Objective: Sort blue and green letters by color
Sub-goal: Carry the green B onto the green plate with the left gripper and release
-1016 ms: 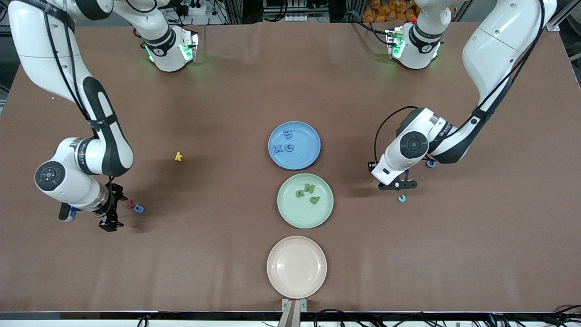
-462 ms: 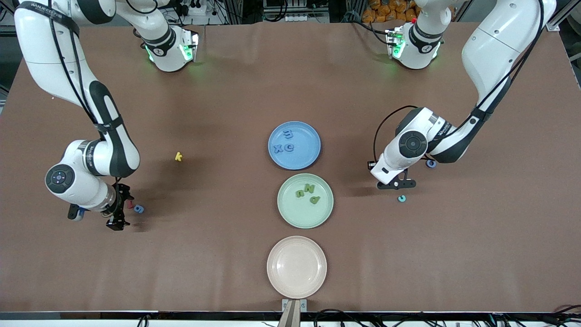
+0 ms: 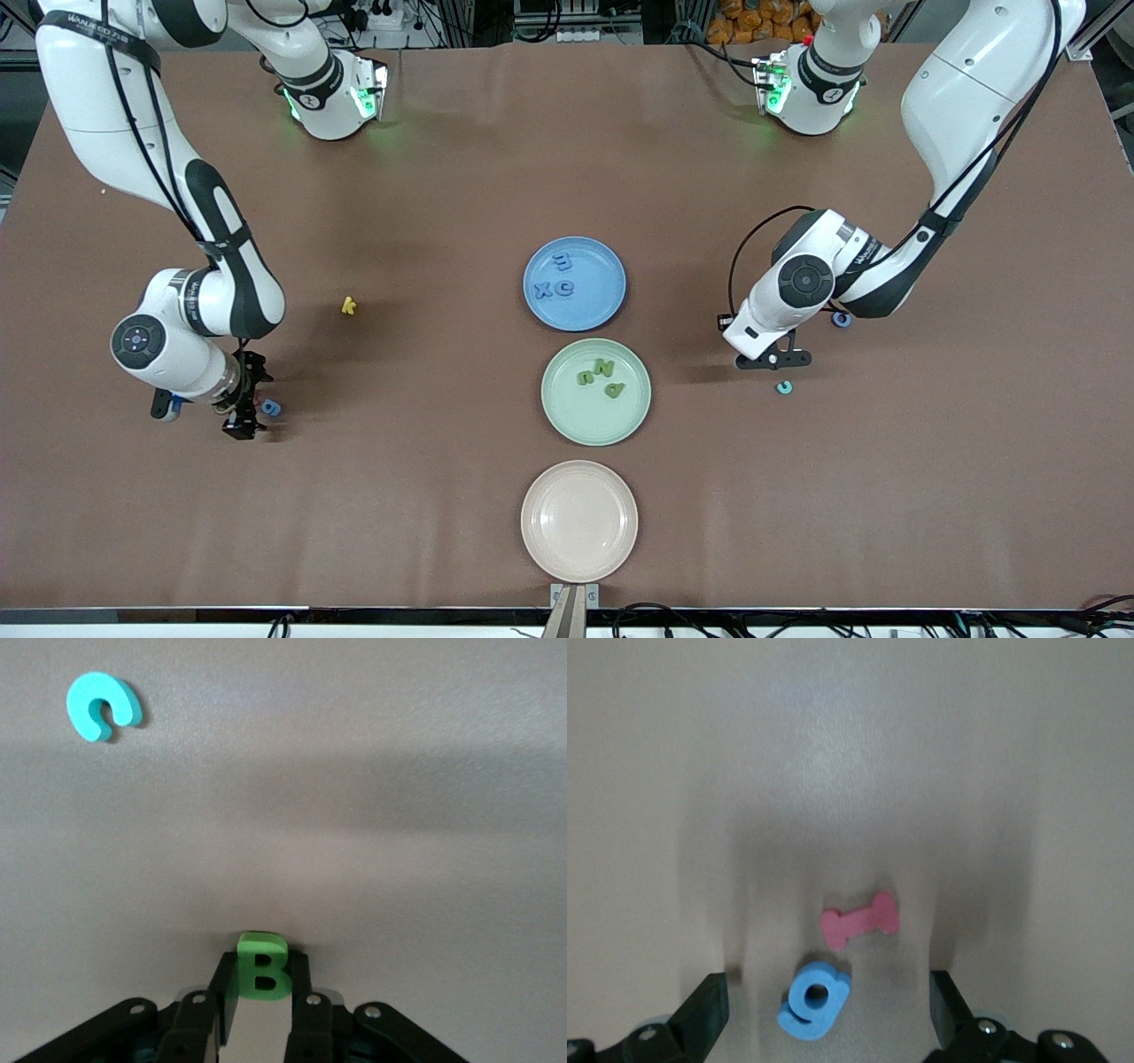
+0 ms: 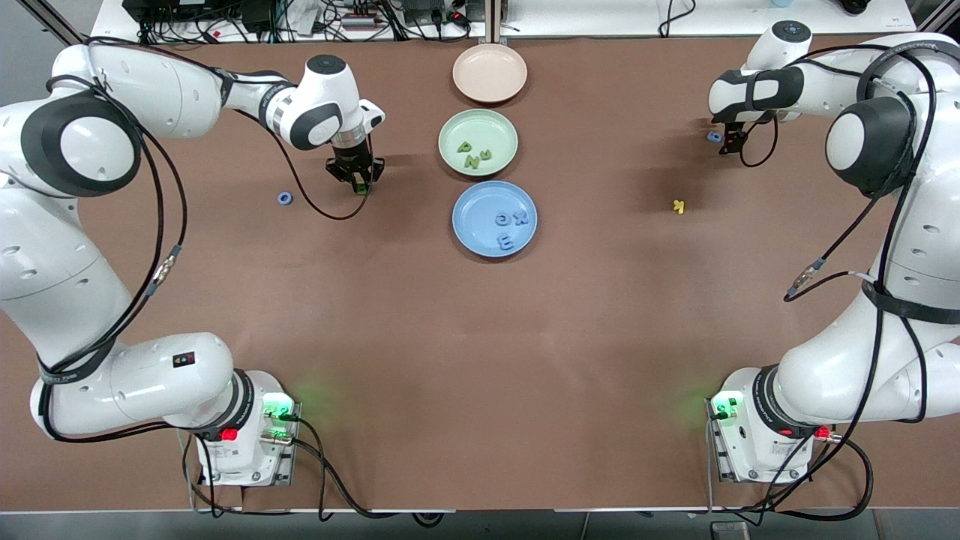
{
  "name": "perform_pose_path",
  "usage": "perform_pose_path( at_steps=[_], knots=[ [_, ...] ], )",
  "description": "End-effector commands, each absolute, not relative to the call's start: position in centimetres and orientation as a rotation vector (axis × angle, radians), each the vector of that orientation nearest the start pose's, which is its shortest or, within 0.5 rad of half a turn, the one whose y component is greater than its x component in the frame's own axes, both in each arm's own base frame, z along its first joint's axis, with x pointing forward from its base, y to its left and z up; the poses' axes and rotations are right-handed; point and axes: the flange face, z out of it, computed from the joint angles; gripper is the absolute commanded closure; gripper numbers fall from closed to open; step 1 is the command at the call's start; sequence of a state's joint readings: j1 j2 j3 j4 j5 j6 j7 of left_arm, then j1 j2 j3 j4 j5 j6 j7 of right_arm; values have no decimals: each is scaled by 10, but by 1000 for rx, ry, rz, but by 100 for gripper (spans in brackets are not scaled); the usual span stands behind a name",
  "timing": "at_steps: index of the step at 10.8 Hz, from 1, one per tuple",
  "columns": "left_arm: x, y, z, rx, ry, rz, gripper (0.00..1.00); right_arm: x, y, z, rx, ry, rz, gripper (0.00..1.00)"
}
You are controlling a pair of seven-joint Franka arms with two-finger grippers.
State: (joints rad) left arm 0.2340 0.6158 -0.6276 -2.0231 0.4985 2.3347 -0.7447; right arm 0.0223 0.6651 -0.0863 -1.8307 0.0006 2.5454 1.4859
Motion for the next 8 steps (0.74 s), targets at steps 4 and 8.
perform_pose_path(
  at_steps=[4,8],
  knots=[
    [583,-307,272,-3196,34,-22,100,646,-28,170,-2238,2182,-98,0],
    [590,-394,287,-3290,150,-97,100,638,-28,161,-2229,2133,-169,28]
  ],
)
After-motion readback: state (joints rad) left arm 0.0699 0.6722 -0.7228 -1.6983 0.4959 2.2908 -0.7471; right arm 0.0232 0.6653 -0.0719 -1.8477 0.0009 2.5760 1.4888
